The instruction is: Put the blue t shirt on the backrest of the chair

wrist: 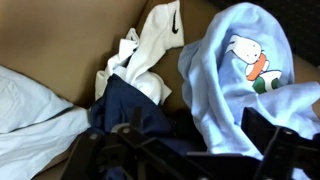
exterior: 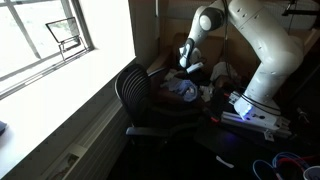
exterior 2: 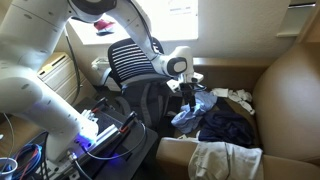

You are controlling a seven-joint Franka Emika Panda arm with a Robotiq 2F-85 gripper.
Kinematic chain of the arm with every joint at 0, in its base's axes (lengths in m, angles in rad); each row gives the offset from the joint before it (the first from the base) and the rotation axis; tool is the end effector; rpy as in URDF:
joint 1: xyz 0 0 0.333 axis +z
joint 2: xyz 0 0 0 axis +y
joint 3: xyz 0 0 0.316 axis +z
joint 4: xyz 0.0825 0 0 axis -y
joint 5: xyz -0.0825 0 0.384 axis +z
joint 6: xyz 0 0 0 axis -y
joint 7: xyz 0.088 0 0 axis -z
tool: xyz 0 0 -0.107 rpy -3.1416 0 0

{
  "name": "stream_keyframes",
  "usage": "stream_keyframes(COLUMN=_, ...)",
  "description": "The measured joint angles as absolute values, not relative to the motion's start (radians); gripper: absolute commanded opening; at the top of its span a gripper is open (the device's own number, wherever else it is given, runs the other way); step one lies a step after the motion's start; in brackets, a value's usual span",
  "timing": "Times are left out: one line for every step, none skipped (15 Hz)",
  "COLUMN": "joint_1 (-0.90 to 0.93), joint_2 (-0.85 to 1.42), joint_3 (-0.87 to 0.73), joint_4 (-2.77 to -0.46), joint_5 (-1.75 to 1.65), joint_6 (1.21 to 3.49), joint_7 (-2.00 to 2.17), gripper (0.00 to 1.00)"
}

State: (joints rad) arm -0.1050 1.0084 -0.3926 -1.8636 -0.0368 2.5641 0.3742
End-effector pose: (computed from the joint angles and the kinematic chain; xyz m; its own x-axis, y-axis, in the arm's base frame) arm 0.4926 -0.2861 -0.0060 0.7361 -0.6655 -0.1237 -0.5739 -0.7105 0.4073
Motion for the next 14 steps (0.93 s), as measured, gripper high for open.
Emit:
stream_keyframes(joint_1=-0.105, joint_2=1.015, joint_3=-0.393, joint_4=-1.861, joint_5=-0.037, joint_6=2.565, joint_7=0.375, gripper=1.00)
stream_keyframes(joint_1=-0.102, joint_2=1.013, joint_3=-0.393, joint_4=-1.861, joint_5=-0.037, joint_6=2.564, joint_7=0.375, gripper=1.00)
stream_keyframes(joint_1=-0.099, joint_2=1.009, joint_3=-0.393, joint_4=-1.861, joint_5=-0.037, joint_6=2.564, joint_7=0.376, gripper=1.00)
stream_keyframes(joint_1=-0.097, joint_2=1.006, joint_3=-0.392, joint_4=-1.862, joint_5=-0.036, joint_6=2.564, joint_7=0.376, gripper=1.00)
stream_keyframes(joint_1=-0.097, joint_2=1.006, joint_3=-0.389, joint_4=-1.864, joint_5=-0.029, joint_6=2.580, joint_7=0.377, gripper=1.00)
stream_keyframes(joint_1=-0.097, joint_2=1.011, joint_3=-0.386, joint_4=-1.866, joint_5=-0.019, joint_6=2.598, joint_7=0.386, gripper=1.00)
stream_keyframes(joint_1=-0.099, joint_2=1.025, joint_3=-0.383, joint_4=-1.863, joint_5=-0.004, joint_6=2.625, joint_7=0.400, gripper=1.00)
stream_keyframes(joint_1=-0.103, joint_2=1.046, joint_3=-0.380, joint_4=-1.859, joint_5=0.016, joint_6=2.665, joint_7=0.415, gripper=1.00)
stream_keyframes(joint_1=-0.106, joint_2=1.072, joint_3=-0.377, joint_4=-1.854, joint_5=0.038, joint_6=2.709, joint_7=0.427, gripper=1.00)
stream_keyframes(joint_1=-0.108, joint_2=1.100, joint_3=-0.377, joint_4=-1.846, joint_5=0.059, joint_6=2.758, joint_7=0.439, gripper=1.00)
stream_keyframes(joint_1=-0.109, joint_2=1.128, joint_3=-0.377, joint_4=-1.837, joint_5=0.077, joint_6=2.804, joint_7=0.453, gripper=1.00)
stream_keyframes(joint_1=-0.109, joint_2=1.153, joint_3=-0.377, joint_4=-1.827, joint_5=0.088, joint_6=2.836, joint_7=0.462, gripper=1.00)
stream_keyframes(joint_1=-0.109, joint_2=1.170, joint_3=-0.378, joint_4=-1.817, joint_5=0.091, joint_6=2.848, joint_7=0.470, gripper=1.00)
stream_keyframes(joint_1=-0.109, joint_2=1.179, joint_3=-0.378, joint_4=-1.810, joint_5=0.091, joint_6=2.853, joint_7=0.475, gripper=0.75)
